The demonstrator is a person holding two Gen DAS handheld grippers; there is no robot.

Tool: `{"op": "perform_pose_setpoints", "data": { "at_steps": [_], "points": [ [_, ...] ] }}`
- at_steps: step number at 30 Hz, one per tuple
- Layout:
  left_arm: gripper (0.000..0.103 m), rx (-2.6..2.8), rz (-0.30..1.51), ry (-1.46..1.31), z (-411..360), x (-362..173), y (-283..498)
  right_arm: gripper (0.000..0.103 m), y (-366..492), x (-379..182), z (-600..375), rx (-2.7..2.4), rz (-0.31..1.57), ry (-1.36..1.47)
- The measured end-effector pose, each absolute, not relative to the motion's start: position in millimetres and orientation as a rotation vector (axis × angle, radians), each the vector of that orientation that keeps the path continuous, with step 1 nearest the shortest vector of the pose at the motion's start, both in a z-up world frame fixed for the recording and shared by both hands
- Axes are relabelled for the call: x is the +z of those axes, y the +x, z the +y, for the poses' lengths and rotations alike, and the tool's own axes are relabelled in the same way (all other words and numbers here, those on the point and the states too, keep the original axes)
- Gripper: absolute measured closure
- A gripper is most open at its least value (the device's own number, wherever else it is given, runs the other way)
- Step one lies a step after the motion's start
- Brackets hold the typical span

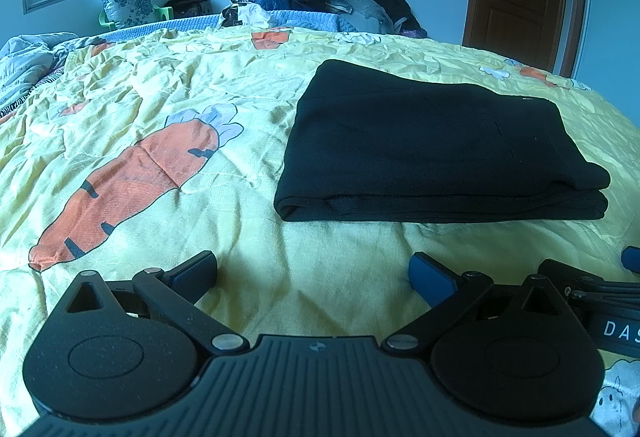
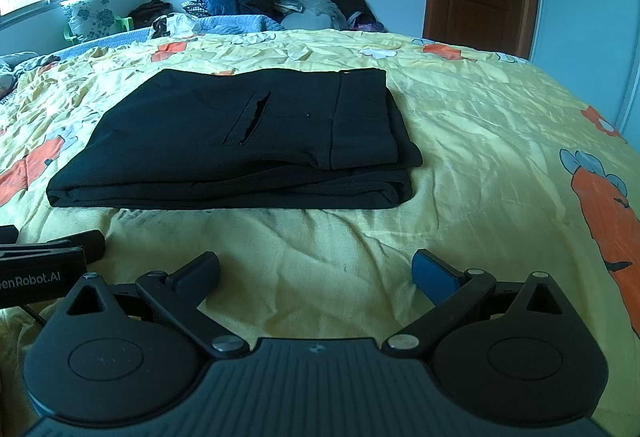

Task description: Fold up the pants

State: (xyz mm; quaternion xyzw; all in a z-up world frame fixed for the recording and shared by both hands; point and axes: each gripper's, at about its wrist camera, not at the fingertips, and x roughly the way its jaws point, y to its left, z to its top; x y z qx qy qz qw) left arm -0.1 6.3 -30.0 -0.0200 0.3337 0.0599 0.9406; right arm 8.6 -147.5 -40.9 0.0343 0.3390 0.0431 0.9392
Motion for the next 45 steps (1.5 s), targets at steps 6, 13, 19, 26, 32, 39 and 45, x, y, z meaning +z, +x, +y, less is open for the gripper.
{"op": "perform_pose_setpoints", "data": {
  "at_steps": [6,13,19,26,32,39,45],
  "points": [
    [0.000,0.122,0.681,-0.041,6.6,-30.0,-0.3,0.000,7.9,-40.8,-146.9,0.087,0.691,0.074],
    [0.000,0.122,0.681,-0.041,6.4,-29.9,-0.7,0.000,9.4,-41.2,-149.4,0.081,0.690,0.077],
    [0.000,0.123,0.681,-0.041,6.5,-29.8,-1.0,0.000,10.2,-41.5,-150.4,0.083,0.690,0.072],
    [0.000,0.123,0.681,-0.042,6.9,-29.8,-1.2,0.000,10.0,-41.7,-150.6,0.085,0.690,0.071],
    [0.000,0.123,0.681,-0.042,7.1,-29.8,-1.2,0.000,9.9,-41.6,-150.5,0.085,0.690,0.071],
    [0.000,0.123,0.681,-0.042,6.8,-29.8,-1.3,0.000,9.9,-41.7,-150.3,0.085,0.690,0.071],
    [0.000,0.123,0.681,-0.042,6.5,-29.7,-1.3,0.000,9.9,-41.6,-150.3,0.085,0.690,0.071]
  ]
}}
